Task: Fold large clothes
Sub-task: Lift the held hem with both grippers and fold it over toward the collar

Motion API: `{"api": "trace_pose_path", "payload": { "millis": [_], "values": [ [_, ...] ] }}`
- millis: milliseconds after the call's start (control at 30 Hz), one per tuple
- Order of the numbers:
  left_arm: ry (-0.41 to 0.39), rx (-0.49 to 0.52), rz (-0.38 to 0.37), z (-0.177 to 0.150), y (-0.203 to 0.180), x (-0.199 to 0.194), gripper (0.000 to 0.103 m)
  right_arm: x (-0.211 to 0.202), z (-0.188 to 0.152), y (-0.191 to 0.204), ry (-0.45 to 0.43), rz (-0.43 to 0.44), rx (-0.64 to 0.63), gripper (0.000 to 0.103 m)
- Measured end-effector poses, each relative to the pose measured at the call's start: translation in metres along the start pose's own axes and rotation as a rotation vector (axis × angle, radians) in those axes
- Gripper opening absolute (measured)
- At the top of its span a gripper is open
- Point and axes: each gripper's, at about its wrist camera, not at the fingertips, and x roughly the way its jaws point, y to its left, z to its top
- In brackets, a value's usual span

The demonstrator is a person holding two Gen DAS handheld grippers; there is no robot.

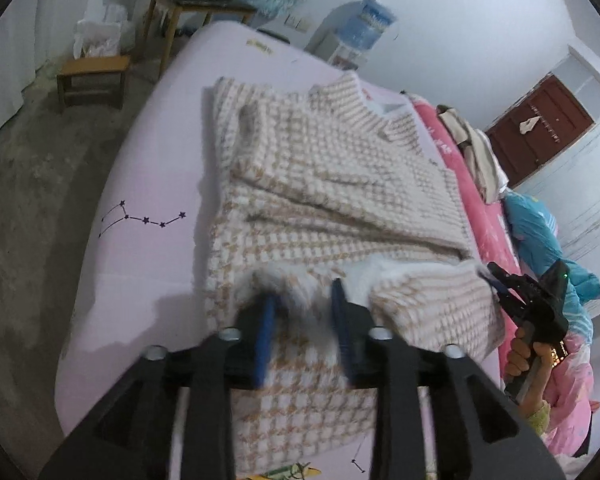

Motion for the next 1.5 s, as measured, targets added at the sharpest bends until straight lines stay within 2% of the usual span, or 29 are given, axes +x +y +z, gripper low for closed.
{"api": "trace_pose_path", "payload": {
  "millis": [33, 67, 133, 233, 333, 400, 467, 500, 567, 600, 633, 700, 867, 933, 1033, 1133, 1233, 1333, 1367, 1433, 1500],
  "values": [
    [-0.020, -0.003, 0.035, 0.002, 0.002, -0.003, 0.070, -0.001, 0.000, -0.003, -0.009, -0.013, 0.004, 0.042],
    [-0.048, -0.002, 0.053, 0.003, 0.003, -0.007, 0.075, -0.004, 0.000, -0.004, -0.019, -0.010, 0.002, 0.044],
    [-0.094, 0.007, 0.048, 0.004, 0.005, -0.019, 0.076, -0.013, -0.002, -0.004, -0.040, -0.016, -0.012, 0.051],
    [-0.132, 0.005, 0.044, 0.005, 0.004, -0.033, 0.076, -0.038, -0.012, 0.011, -0.065, -0.042, -0.098, 0.053],
    [-0.154, 0.118, -0.041, -0.007, -0.023, -0.042, 0.076, -0.053, -0.038, 0.044, -0.034, -0.003, -0.263, 0.050],
    [-0.119, 0.225, -0.126, -0.024, -0.051, -0.035, 0.076, -0.052, -0.060, 0.067, 0.011, -0.002, -0.377, 0.046],
    [-0.057, 0.302, -0.143, -0.040, -0.073, -0.016, 0.076, -0.041, -0.088, 0.089, 0.065, -0.059, -0.511, 0.039],
    [-0.020, 0.344, -0.121, -0.050, -0.084, -0.002, 0.076, -0.032, -0.098, 0.094, 0.094, -0.080, -0.548, 0.035],
    [0.081, 0.391, -0.031, -0.066, -0.092, 0.029, 0.076, -0.006, -0.115, 0.093, 0.184, -0.134, -0.562, 0.033],
    [0.133, 0.407, 0.012, -0.075, -0.090, 0.046, 0.076, 0.004, -0.120, 0.087, 0.224, -0.169, -0.558, 0.033],
    [0.158, 0.406, 0.027, -0.079, -0.085, 0.054, 0.077, 0.007, -0.124, 0.079, 0.242, -0.165, -0.532, 0.033],
    [0.109, 0.412, 0.000, -0.086, -0.078, 0.048, 0.077, 0.003, -0.121, 0.072, 0.254, -0.146, -0.484, 0.033],
    [0.087, 0.378, 0.015, -0.089, -0.068, 0.024, 0.077, -0.009, -0.116, 0.072, 0.243, -0.188, -0.479, 0.034],
    [0.068, 0.377, 0.008, -0.092, -0.063, 0.010, 0.077, -0.027, -0.118, 0.070, 0.213, -0.196, -0.471, 0.043],
    [0.056, 0.367, -0.039, -0.105, -0.053, -0.018, 0.077, -0.060, -0.117, 0.055, 0.161, -0.177, -0.399, 0.050],
    [0.091, 0.302, -0.099, -0.122, -0.037, -0.028, 0.077, -0.084, -0.121, 0.026, 0.151, -0.158, -0.271, 0.050],
    [0.111, 0.187, -0.104, -0.129, -0.021, -0.018, 0.076, -0.090, -0.127, 0.005, 0.151, -0.173, -0.181, 0.050],
    [0.040, 0.030, -0.141, -0.125, 0.005, -0.015, 0.075, -0.091, -0.128, -0.021, 0.128, -0.164, -0.051, 0.050],
    [0.013, 0.007, -0.154, -0.123, 0.010, -0.018, 0.075, -0.091, -0.126, -0.026, 0.118, -0.159, -0.015, 0.050],
    [-0.026, -0.037, -0.177, -0.119, 0.018, -0.018, 0.075, -0.094, -0.121, -0.042, 0.069, -0.105, 0.074, 0.050],
    [-0.070, -0.122, -0.230, -0.118, 0.031, -0.017, 0.075, -0.094, -0.118, -0.051, 0.028, -0.073, 0.127, 0.050]
  ]
}}
